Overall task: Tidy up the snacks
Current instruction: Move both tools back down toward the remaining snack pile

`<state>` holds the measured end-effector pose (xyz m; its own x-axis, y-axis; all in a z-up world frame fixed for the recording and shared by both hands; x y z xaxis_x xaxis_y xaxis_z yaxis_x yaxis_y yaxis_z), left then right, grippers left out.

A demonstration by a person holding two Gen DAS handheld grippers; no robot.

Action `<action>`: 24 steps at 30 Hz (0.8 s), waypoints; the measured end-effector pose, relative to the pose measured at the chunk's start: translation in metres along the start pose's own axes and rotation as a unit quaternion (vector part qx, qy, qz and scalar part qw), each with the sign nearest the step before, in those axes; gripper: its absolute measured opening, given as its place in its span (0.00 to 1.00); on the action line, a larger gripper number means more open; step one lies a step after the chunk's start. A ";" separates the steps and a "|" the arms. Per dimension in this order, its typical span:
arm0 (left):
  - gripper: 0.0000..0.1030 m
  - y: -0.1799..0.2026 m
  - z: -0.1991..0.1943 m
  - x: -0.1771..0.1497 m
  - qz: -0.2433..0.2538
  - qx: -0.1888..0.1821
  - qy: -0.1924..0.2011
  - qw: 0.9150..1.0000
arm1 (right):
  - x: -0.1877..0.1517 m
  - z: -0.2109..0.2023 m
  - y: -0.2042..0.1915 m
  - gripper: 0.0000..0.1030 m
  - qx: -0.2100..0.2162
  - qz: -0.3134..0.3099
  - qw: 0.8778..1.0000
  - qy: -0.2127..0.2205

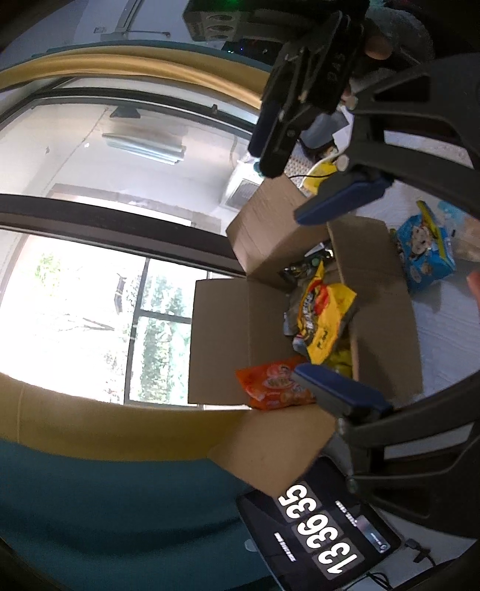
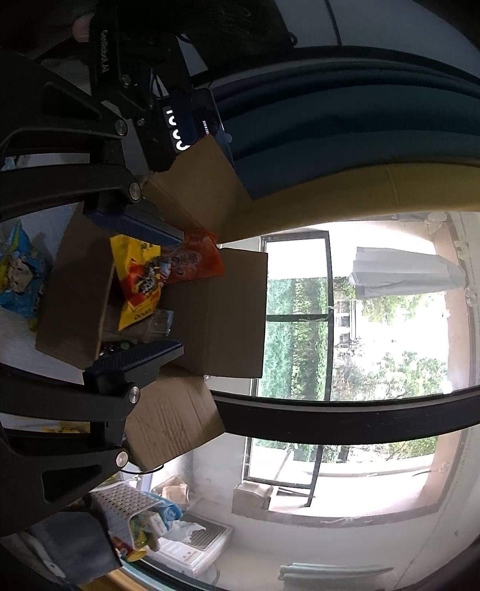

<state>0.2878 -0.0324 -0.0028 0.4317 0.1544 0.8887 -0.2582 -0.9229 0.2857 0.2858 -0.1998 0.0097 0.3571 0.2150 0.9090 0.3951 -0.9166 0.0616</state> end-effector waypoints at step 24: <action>0.77 -0.038 -0.078 -0.097 -0.012 0.037 -0.050 0.998 | -0.078 -0.058 -0.036 0.55 0.016 0.022 0.998 -0.054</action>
<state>0.1881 0.0150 -0.0716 0.5218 0.1434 0.8409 -0.1840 -0.9436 0.2751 0.1945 -0.2029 -0.0398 0.4639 0.2112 0.8604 0.4034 -0.9150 0.0071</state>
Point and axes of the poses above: each gripper's, at about its wrist camera, not at the fingertips, and z roughly the way its jaws point, y to its right, x to its top, the point moved 4 cm from there along z, roughly the way its jaws point, and after that the axes turned 5 degrees about -z, right-handed, at the moved point
